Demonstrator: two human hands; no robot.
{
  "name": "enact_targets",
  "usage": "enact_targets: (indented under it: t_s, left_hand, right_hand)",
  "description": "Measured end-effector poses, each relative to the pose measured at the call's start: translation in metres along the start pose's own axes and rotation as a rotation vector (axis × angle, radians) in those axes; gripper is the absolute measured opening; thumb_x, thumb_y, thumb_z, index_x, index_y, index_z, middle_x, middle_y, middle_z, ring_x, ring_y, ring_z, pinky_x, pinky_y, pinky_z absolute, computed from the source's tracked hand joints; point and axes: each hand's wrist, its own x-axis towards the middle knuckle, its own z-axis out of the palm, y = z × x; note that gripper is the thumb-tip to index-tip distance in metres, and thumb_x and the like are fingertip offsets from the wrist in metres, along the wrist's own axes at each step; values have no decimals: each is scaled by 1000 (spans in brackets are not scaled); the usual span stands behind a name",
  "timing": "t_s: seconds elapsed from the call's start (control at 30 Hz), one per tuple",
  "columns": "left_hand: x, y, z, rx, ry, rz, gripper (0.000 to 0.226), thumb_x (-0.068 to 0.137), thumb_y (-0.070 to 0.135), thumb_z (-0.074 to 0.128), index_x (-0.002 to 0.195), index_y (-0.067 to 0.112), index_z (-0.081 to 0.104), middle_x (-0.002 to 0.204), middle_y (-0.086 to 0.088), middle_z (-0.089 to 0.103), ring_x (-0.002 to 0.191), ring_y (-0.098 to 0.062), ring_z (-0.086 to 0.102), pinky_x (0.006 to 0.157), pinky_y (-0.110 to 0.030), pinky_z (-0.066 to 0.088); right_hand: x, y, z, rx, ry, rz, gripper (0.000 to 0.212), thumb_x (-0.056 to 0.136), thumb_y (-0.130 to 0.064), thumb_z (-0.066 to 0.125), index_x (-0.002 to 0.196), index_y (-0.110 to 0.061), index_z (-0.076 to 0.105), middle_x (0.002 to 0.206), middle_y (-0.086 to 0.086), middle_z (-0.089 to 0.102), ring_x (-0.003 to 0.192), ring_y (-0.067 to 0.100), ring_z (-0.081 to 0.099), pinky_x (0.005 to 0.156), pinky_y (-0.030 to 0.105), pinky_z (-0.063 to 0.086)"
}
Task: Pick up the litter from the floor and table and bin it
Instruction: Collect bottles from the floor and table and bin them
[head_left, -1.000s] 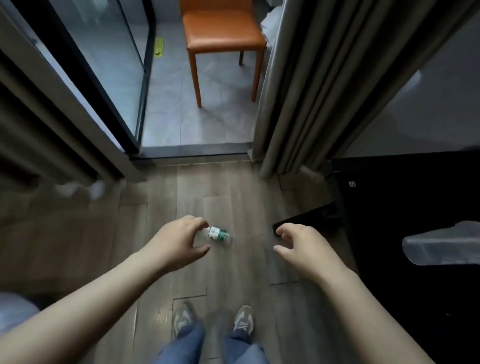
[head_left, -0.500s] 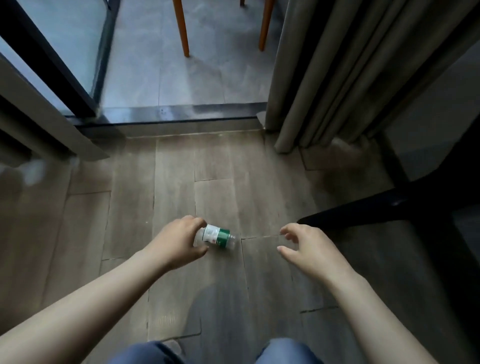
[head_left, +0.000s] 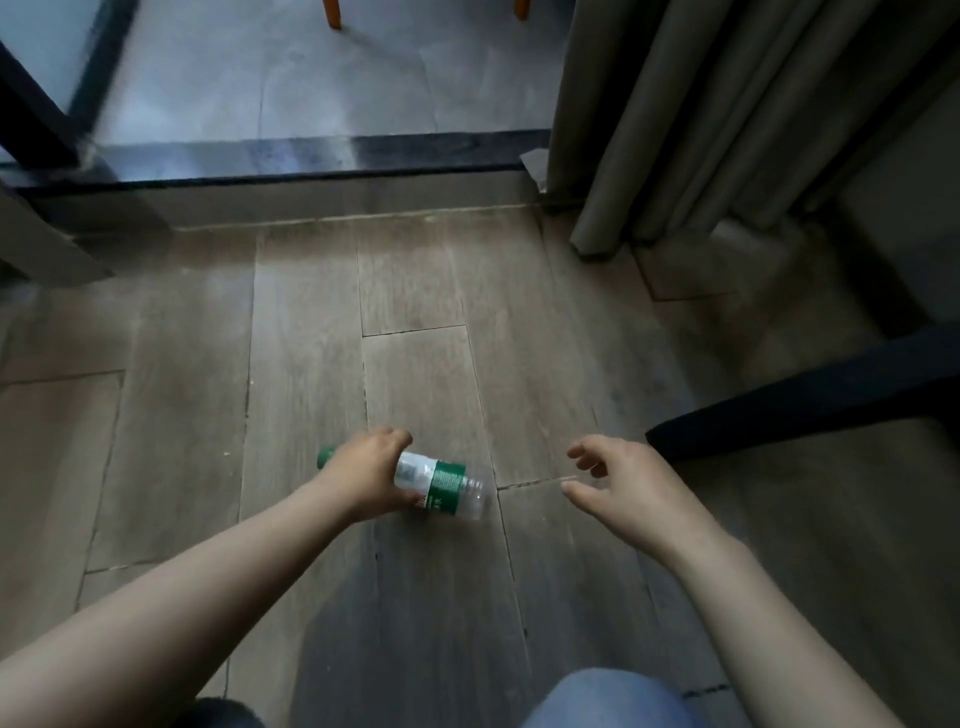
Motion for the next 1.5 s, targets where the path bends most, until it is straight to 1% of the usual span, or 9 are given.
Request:
enact_targets:
  t_s: [0.17, 0.33, 0.5, 0.7, 0.8, 0.97, 1.1, 1.33, 1.5]
  left_hand:
    - [26, -2, 21, 72, -79, -11, 68, 75, 44, 73, 132, 21, 46, 128, 0, 53, 115, -21, 51, 96, -38, 46]
    - [39, -5, 32, 182, -106, 0, 53, 77, 46, 71, 120, 22, 51, 121, -1, 56, 111, -23, 53, 90, -37, 44]
    - [42, -14, 42, 201, -164, -34, 54, 80, 50, 67, 122, 20, 48, 124, -3, 53, 113, -24, 51, 93, -37, 44]
    - [24, -5, 18, -24, -62, -110, 46, 74, 58, 65, 97, 22, 51, 99, 0, 61, 83, -17, 56, 64, -26, 39]
    - [-7, 11, -15, -160, -22, -172, 46, 69, 58, 66, 96, 24, 52, 95, 1, 61, 80, -18, 59, 59, -26, 40]
    - [-68, 53, -92, -348, 27, -189, 37, 62, 57, 66, 78, 29, 48, 78, 8, 59, 66, -9, 57, 50, -24, 36]
    - [-124, 99, -174, -389, 22, -177, 38, 65, 57, 67, 83, 27, 52, 77, 9, 59, 67, -6, 57, 52, -25, 39]
    - [-219, 182, -336, -430, 105, -105, 36, 66, 60, 66, 79, 32, 48, 71, 13, 60, 61, 0, 56, 45, -19, 32]
    - [-281, 247, -449, -431, 130, 12, 38, 64, 63, 65, 84, 33, 52, 75, 13, 62, 65, 0, 58, 49, -18, 36]
  right_hand:
    - [3, 10, 5, -17, 8, 41, 40, 86, -40, 65, 124, -30, 57, 113, -12, 62, 102, 3, 56, 83, 18, 45]
    - [11, 13, 9, -14, 15, 43, 40, 86, -41, 64, 123, -31, 57, 112, -13, 61, 101, 2, 56, 84, 19, 47]
    - [20, 14, 12, 10, -2, 32, 41, 86, -41, 63, 126, -31, 56, 113, -13, 61, 100, 1, 56, 80, 17, 45]
    - [11, 7, -3, 43, -23, 41, 42, 87, -40, 63, 127, -30, 55, 115, -13, 61, 103, 2, 56, 86, 20, 47]
    - [-12, -5, -27, 64, -70, 61, 40, 87, -39, 63, 125, -28, 57, 115, -11, 62, 104, 4, 57, 89, 22, 47]
    - [-60, -38, -83, 99, -112, 70, 39, 88, -37, 62, 126, -27, 57, 116, -9, 62, 105, 6, 56, 90, 22, 46]
    - [-113, -71, -153, 108, -134, 97, 40, 88, -36, 63, 126, -26, 57, 116, -6, 62, 107, 9, 57, 91, 24, 46]
    - [-219, -131, -297, 152, -64, 122, 40, 87, -36, 64, 125, -25, 58, 118, -5, 63, 108, 11, 58, 93, 31, 48]
    - [-306, -162, -402, 195, 43, 162, 40, 85, -37, 64, 124, -26, 59, 116, -5, 64, 106, 11, 59, 91, 29, 48]
